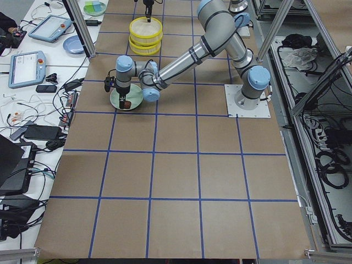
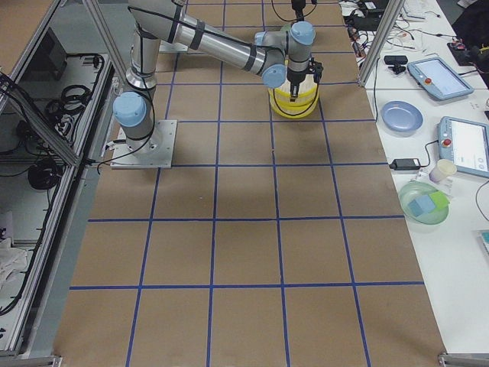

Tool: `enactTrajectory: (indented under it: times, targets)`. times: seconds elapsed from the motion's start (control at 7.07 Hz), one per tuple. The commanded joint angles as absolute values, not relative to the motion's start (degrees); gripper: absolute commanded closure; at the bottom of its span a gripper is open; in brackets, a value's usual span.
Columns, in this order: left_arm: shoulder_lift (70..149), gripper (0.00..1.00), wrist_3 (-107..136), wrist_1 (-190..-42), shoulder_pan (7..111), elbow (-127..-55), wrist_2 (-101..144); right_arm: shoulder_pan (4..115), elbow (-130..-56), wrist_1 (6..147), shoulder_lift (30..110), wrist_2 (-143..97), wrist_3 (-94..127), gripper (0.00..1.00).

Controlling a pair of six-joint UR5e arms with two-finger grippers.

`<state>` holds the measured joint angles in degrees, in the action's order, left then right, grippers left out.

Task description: Stack buns with steamer

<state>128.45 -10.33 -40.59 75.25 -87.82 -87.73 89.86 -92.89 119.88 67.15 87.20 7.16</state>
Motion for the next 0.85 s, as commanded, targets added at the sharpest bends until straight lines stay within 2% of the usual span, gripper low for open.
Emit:
enactTrajectory:
  times: [0.0, 0.14, 0.28, 0.71]
  targets:
    - [128.7, 0.39, -10.6, -40.9, 75.2, -88.0, -87.9, 90.4, -92.7, 121.2, 66.4, 87.5, 7.7, 0.92]
    - [128.7, 0.80, -11.0, -40.8, 75.2, -88.0, -88.1, 90.4, -92.8, 121.7, 65.5, 87.8, 8.1, 0.92]
    - [128.5, 1.00, -11.0, -40.8, 75.2, -88.0, -88.0, 90.4, -92.7, 122.5, 65.2, 87.9, 7.8, 0.91]
    - [125.9, 1.00, -6.8, -41.4, 75.4, -87.9, -85.4, 90.4, -92.4, 122.9, 65.2, 88.6, 8.1, 0.87]
